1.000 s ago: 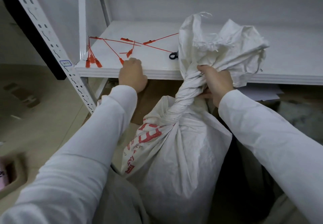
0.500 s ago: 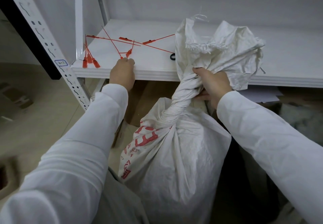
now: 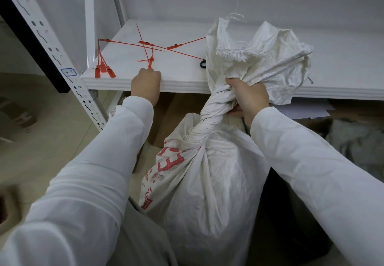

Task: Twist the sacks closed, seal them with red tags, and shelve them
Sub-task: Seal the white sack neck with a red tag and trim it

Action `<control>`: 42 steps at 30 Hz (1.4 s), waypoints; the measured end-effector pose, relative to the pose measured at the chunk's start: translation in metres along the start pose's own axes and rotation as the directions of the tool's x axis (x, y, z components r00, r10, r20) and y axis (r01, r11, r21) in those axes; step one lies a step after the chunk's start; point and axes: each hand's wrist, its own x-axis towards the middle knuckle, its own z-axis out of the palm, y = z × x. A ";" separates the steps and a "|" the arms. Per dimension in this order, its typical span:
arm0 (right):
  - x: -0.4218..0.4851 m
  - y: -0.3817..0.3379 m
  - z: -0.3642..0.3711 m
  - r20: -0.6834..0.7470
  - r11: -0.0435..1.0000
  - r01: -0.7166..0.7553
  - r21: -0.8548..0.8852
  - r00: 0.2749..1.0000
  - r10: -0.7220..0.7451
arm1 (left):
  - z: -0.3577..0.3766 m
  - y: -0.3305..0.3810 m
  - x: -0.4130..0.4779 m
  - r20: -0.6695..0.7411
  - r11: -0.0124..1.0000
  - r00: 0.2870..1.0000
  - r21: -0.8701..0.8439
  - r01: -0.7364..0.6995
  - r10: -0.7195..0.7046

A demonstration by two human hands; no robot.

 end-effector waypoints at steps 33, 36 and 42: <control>0.005 0.008 0.005 -0.006 0.997 0.058 -0.041 0.998 -0.058 | -0.033 0.020 0.004 -0.051 0.839 0.901 -0.390 0.379 -0.430; 0.000 0.006 -0.004 0.002 0.999 0.034 -0.017 0.999 -0.034 | -0.044 0.032 -0.010 -0.087 0.842 0.913 -0.431 0.326 -0.398; -0.012 0.011 -0.032 0.010 0.999 0.002 0.040 1.000 -0.002 | -0.066 0.065 -0.042 -0.058 0.842 0.943 -0.470 0.263 -0.327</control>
